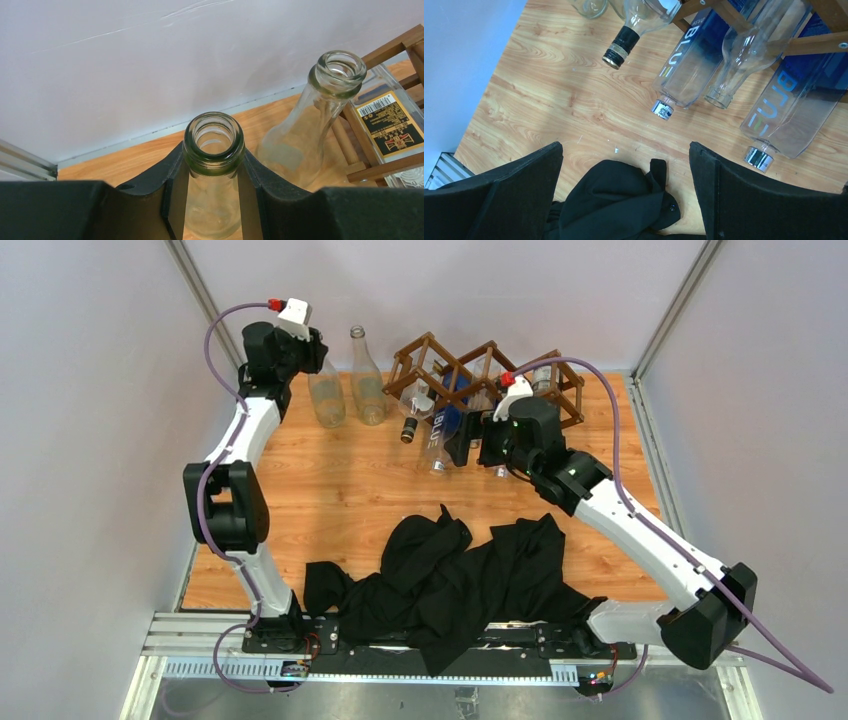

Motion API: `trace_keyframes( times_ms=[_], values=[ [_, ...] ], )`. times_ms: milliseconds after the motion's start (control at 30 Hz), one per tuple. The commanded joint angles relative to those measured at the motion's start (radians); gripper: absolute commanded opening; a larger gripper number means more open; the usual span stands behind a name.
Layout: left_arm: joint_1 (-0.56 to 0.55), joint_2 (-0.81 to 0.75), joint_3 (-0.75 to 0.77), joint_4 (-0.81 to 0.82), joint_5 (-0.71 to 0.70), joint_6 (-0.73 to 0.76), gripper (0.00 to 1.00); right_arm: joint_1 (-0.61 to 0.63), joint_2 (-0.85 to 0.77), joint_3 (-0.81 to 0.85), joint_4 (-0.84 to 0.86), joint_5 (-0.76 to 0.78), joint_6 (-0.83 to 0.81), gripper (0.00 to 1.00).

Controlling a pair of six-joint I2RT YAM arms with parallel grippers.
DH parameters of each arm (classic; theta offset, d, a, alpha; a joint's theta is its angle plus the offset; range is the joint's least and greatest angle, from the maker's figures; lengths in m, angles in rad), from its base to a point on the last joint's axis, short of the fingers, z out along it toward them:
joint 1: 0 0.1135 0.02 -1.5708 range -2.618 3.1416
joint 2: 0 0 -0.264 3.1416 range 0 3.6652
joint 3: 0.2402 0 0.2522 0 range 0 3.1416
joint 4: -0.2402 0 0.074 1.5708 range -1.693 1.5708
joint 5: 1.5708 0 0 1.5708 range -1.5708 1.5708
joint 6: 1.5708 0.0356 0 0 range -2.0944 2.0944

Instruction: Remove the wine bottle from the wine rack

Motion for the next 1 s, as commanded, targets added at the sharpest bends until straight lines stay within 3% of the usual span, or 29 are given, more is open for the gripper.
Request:
trace_keyframes(
  times_ms=[0, 67, 100, 367, 433, 500, 633, 767, 967],
  values=[
    [0.015, -0.013, 0.064, 0.228, 0.023, -0.027, 0.00, -0.016, 0.026, 0.001, -0.014, -0.009, 0.015, 1.00],
    [0.021, -0.009, 0.057, 0.228, 0.021, -0.024, 0.00, -0.017, 0.033, 0.005, -0.015, -0.009, 0.016, 1.00],
    [0.023, -0.010, 0.051, 0.228, 0.020, -0.024, 0.05, -0.017, 0.036, 0.006, -0.015, -0.009, 0.017, 1.00],
    [0.040, -0.070, -0.045, 0.224, 0.012, -0.040, 0.68, -0.018, 0.115, 0.054, -0.016, -0.052, 0.090, 1.00],
    [0.042, -0.096, -0.064, 0.205, 0.021, -0.031, 0.77, -0.019, 0.153, 0.082, -0.029, -0.052, 0.115, 1.00],
    [0.049, -0.124, -0.071, 0.165, 0.037, -0.029, 0.97, -0.017, 0.195, 0.116, -0.041, -0.049, 0.139, 1.00],
    [0.080, -0.187, -0.037, -0.001, 0.109, -0.044, 1.00, -0.016, 0.303, 0.199, -0.051, -0.056, 0.179, 1.00],
    [0.120, -0.264, -0.002, -0.307, 0.168, 0.007, 1.00, -0.015, 0.415, 0.292, -0.034, -0.090, 0.233, 0.95],
    [0.189, -0.481, -0.207, -0.435, 0.230, 0.071, 1.00, 0.007, 0.600, 0.441, -0.032, -0.085, 0.287, 0.87]
  ],
)
